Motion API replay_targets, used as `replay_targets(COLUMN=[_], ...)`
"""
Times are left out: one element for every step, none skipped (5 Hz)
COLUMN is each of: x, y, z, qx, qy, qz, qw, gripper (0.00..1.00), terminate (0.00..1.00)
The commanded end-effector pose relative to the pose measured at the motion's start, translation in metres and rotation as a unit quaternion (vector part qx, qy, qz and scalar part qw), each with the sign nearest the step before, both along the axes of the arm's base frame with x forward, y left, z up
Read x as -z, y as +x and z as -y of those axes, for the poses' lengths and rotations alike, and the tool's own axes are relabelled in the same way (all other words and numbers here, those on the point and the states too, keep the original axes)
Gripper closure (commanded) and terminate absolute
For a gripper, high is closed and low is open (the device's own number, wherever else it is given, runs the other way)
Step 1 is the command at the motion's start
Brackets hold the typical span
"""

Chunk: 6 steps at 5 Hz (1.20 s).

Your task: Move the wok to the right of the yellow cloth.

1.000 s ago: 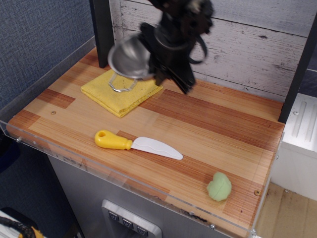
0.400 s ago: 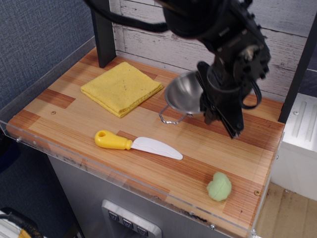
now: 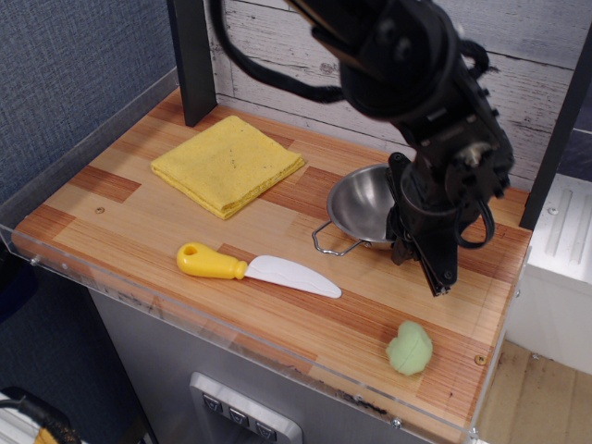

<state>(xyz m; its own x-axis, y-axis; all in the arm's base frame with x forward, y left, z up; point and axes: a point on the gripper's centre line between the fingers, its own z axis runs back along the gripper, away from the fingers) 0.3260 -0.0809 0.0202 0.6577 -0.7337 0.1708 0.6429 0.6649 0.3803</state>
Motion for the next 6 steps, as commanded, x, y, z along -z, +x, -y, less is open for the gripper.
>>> replay_targets(x=[-0.013,-0.018,-0.025,-0.028,-0.034,-0.068], y=[-0.012,-0.012,-0.01,-0.011,-0.012,-0.017], z=[0.016,0.012,0.005,0.002,0.001,-0.003], qx=[-0.017,-0.044,-0.066,-0.072,-0.073,-0.076], qy=[-0.012,-0.014,-0.009,-0.011,-0.014,-0.05], qz=[-0.001,0.018,0.028,0.028,0.031,0.047], qw=[0.9998,0.9988,0.9974,0.997,0.9967,0.9948], gripper=[0.0,0.0,0.0,0.0,0.0,0.0], terminate=[0.0,0.0,0.0,0.0,0.0,0.0])
